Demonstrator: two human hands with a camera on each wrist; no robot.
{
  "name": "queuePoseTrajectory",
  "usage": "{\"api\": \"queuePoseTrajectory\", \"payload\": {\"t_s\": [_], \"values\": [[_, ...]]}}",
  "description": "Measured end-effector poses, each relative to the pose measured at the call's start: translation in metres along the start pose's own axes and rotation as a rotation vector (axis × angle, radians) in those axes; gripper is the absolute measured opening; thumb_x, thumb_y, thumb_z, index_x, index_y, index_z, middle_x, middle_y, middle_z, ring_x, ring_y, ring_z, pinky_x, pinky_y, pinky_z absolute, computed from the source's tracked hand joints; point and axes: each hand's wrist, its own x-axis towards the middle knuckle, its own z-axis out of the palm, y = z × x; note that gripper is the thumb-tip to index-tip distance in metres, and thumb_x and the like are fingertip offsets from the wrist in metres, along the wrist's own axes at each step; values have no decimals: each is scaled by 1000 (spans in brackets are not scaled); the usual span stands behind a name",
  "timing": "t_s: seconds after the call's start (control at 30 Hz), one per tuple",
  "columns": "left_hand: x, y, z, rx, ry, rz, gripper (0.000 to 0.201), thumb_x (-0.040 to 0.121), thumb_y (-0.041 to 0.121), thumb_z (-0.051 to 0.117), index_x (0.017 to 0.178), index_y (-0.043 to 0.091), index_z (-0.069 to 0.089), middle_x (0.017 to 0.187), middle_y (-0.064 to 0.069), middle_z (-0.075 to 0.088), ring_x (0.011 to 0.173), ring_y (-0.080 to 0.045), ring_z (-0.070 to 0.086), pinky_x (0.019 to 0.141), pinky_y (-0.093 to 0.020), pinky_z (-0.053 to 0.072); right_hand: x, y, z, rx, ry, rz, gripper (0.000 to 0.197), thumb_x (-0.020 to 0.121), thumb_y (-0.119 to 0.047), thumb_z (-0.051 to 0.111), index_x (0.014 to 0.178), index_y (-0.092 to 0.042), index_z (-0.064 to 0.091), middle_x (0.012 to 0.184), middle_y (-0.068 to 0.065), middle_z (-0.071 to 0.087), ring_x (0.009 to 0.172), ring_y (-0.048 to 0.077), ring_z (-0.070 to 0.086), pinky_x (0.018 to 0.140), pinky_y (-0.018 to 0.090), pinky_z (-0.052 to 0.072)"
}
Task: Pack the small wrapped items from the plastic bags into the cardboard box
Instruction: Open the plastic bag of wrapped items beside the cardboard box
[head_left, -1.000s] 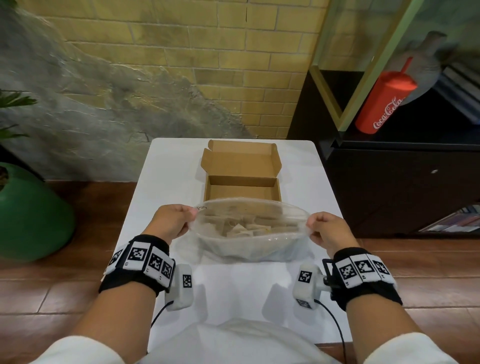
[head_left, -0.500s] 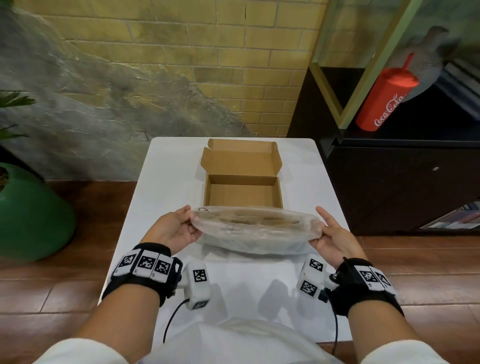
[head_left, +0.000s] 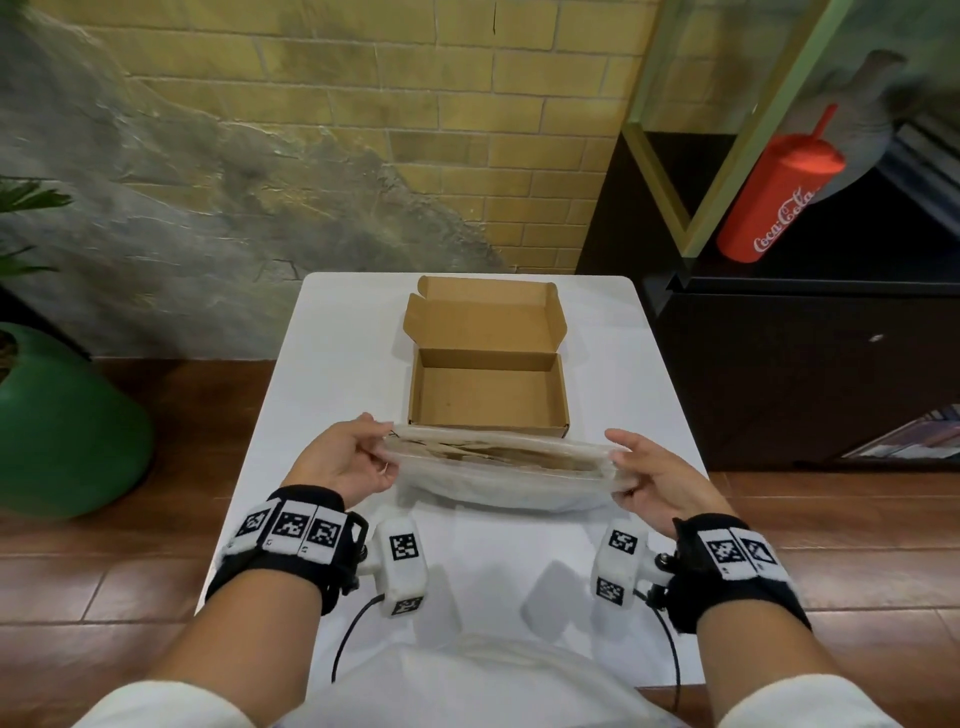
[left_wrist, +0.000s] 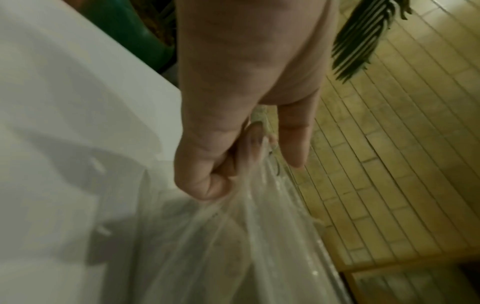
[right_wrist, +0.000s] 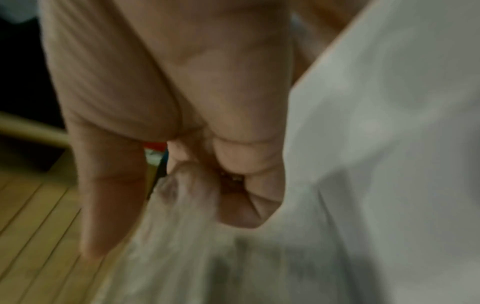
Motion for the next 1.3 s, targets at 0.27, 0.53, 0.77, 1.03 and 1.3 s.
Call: {"api": "queuePoseTrajectory", "payload": {"t_s": [0.27, 0.53, 0.77, 1.03, 1.3], "values": [[-4, -1, 13, 784, 222, 380, 26, 81, -6, 55, 98, 14, 56, 100, -12, 56, 77, -19, 48, 61, -22, 37, 10, -8, 8, -802, 230, -222, 17, 85, -2, 57, 82, -16, 66, 83, 3, 62, 70, 13, 51, 61, 21, 37], [-31, -15, 45, 1270, 312, 777, 14, 85, 9, 54, 92, 21, 57, 97, -6, 55, 81, -20, 54, 65, -24, 42, 10, -28, 48, -1273, 109, -384, 38, 90, -5, 50, 125, -19, 55, 136, 5, 48, 120, 26, 51, 94, 26, 38], [-42, -52, 52, 1548, -278, 249, 17, 94, 30, 49, 99, 19, 60, 57, 5, 64, 46, -6, 52, 55, -22, 39, 23, -30, 91, -1595, -174, -330, 30, 90, -23, 54, 119, -21, 61, 137, 3, 45, 129, 24, 39, 105, 34, 29], [-38, -40, 40, 1484, -170, 90, 27, 90, 24, 55, 70, 8, 62, 65, -5, 67, 50, -10, 58, 47, -16, 40, 19, -24, 105, -1474, -233, -241, 36, 89, -12, 50, 124, -17, 58, 137, 2, 50, 127, 20, 44, 103, 29, 34], [-50, 19, 26, 1529, 149, 136, 26, 84, 12, 61, 59, 7, 58, 47, -2, 54, 33, -8, 43, 41, -16, 33, 4, -18, 133, -1222, -422, -249, 43, 86, 0, 48, 122, -21, 60, 137, 3, 51, 103, 17, 54, 87, 24, 41]]}}
